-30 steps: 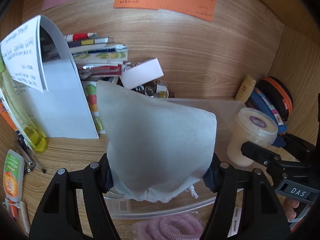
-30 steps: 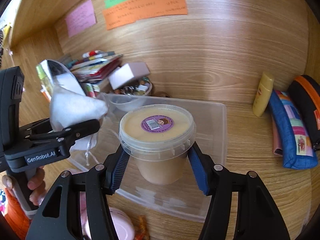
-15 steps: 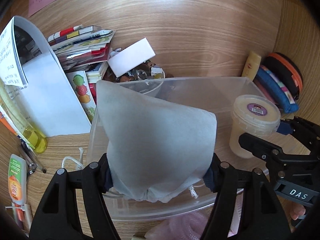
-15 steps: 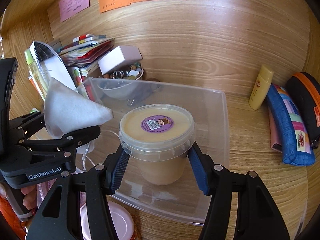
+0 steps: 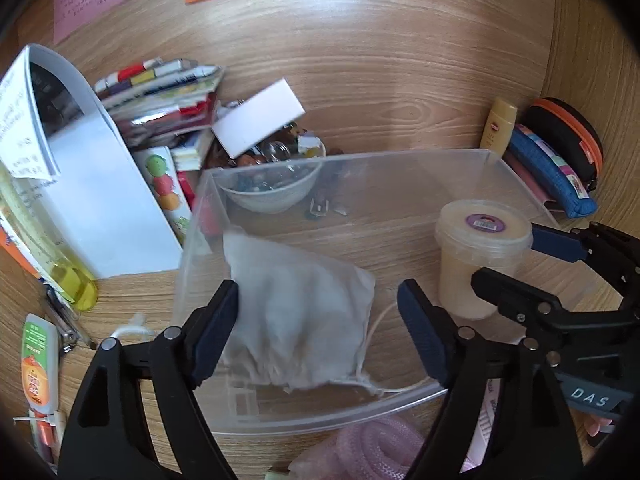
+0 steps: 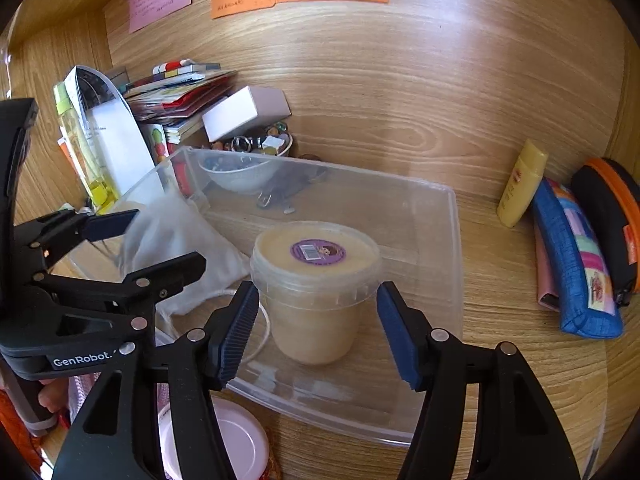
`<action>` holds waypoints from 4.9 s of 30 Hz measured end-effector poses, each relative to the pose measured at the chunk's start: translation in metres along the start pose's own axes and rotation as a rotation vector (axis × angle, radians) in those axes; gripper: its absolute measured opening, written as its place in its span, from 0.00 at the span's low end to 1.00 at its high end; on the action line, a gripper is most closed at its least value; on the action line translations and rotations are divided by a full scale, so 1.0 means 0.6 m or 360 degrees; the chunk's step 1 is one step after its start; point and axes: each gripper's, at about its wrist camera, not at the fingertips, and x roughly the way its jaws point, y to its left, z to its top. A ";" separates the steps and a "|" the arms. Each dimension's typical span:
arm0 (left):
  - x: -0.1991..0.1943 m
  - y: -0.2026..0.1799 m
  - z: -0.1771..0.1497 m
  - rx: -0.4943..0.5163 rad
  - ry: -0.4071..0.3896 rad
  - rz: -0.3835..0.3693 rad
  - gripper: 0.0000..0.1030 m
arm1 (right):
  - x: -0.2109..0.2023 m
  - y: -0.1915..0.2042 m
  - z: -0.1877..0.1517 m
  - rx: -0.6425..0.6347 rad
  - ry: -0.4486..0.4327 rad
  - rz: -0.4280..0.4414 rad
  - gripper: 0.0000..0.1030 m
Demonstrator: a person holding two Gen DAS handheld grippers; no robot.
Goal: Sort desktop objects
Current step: 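Carry the white cloth pouch with the left tool while the right carries the cream tub, then open both tools and withdraw from the clear box, then grasp the red velvet pouch with the left tool while the right grasps the pink compact, then carry the red pouch with the left tool while the right carries the pink compact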
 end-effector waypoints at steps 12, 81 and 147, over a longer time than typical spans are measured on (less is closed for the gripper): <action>-0.040 0.030 0.004 -0.0104 -0.0146 -0.0046 0.92 | -0.042 0.009 0.002 -0.0038 -0.0201 -0.0056 0.81; -0.134 0.029 -0.237 -0.0163 0.0114 -0.0095 0.98 | -0.045 0.047 -0.128 -0.0106 0.0067 0.0284 0.95; -0.225 0.119 -0.135 -0.0351 -0.0308 -0.0099 0.49 | -0.142 0.014 -0.080 0.0003 -0.0208 0.0420 0.62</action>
